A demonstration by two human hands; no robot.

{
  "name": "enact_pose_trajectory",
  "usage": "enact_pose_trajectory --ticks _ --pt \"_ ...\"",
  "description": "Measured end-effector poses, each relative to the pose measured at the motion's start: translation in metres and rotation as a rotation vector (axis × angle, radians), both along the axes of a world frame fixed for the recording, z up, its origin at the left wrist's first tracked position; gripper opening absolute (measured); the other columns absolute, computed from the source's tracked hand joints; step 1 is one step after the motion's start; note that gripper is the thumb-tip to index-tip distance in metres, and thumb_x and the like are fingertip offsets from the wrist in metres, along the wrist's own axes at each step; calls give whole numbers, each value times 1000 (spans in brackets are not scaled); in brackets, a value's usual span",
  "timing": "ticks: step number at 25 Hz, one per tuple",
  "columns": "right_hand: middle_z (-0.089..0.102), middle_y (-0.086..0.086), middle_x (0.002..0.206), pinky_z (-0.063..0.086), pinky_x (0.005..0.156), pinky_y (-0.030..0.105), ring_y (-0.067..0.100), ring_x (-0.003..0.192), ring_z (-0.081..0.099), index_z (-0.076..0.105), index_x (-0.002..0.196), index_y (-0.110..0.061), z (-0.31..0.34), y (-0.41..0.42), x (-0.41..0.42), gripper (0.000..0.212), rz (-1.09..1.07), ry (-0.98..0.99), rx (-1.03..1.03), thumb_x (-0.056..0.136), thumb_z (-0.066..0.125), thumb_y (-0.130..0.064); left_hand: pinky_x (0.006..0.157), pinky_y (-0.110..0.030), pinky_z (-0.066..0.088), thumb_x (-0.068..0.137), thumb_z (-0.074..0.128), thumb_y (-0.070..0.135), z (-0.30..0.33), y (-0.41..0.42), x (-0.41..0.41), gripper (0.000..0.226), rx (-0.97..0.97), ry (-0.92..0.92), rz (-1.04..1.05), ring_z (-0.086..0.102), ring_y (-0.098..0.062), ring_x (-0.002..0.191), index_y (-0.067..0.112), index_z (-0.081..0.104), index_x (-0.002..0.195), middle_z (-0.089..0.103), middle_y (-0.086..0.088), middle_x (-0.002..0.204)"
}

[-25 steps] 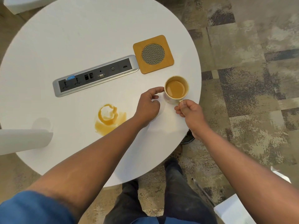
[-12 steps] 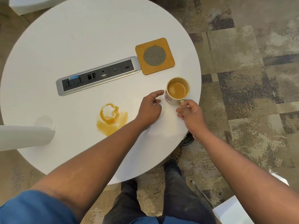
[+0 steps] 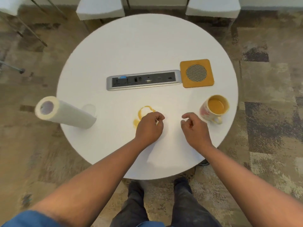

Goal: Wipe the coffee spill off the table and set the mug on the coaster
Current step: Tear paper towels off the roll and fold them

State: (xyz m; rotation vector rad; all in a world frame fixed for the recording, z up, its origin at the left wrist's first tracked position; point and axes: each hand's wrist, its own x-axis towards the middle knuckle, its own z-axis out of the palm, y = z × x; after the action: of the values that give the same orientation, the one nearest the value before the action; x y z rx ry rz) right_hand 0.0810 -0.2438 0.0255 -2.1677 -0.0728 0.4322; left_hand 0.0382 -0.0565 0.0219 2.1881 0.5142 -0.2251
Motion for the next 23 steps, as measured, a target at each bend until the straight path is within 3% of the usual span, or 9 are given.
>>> enact_pose_trajectory --ticks 4,10,12,14,16,19,23 --pt "56 -11 66 45 63 27 7 59 50 67 98 -26 11 80 -13 11 274 39 33 92 62 -18 85 -32 50 96 60 20 28 63 -42 18 203 -48 19 64 -15 97 22 73 108 72 8 105" --pt "66 -9 93 50 77 30 12 78 61 65 113 -21 32 199 -36 23 563 9 43 91 64 -21 76 -44 52 91 66 16 76 151 -81 14 581 -192 -18 67 -30 88 19 77 100 76 1 92" --pt "65 -2 110 51 83 33 15 86 61 58 128 -20 37 231 -44 39 635 0 30 90 68 -24 80 -45 52 83 67 4 88 174 -87 20 654 -291 -25 68 -34 96 13 77 98 77 -5 99" --pt "59 1 126 50 89 34 15 98 59 49 140 -19 42 258 -48 57 661 -34 23 88 72 -28 94 -50 47 78 64 -4 93 195 -90 34 698 -363 -9 62 -38 118 9 76 107 73 -11 119" --pt "52 3 141 48 99 37 18 116 57 41 147 -19 47 283 -48 73 650 -74 29 84 77 -31 108 -55 34 82 57 -5 99 214 -92 46 707 -340 56 47 -39 138 9 70 124 63 -12 139" --pt "46 3 149 42 109 39 19 132 48 32 152 -22 55 311 -47 87 627 -76 46 80 81 -29 117 -51 22 92 49 -2 112 242 -89 55 614 -201 186 32 -32 150 13 54 145 48 -7 156" --pt "58 -2 131 44 103 46 22 123 52 39 139 -30 56 330 -45 74 588 -62 22 78 81 -27 116 -44 36 96 45 3 122 275 -77 60 415 -14 277 41 -29 145 17 42 154 45 -7 157"
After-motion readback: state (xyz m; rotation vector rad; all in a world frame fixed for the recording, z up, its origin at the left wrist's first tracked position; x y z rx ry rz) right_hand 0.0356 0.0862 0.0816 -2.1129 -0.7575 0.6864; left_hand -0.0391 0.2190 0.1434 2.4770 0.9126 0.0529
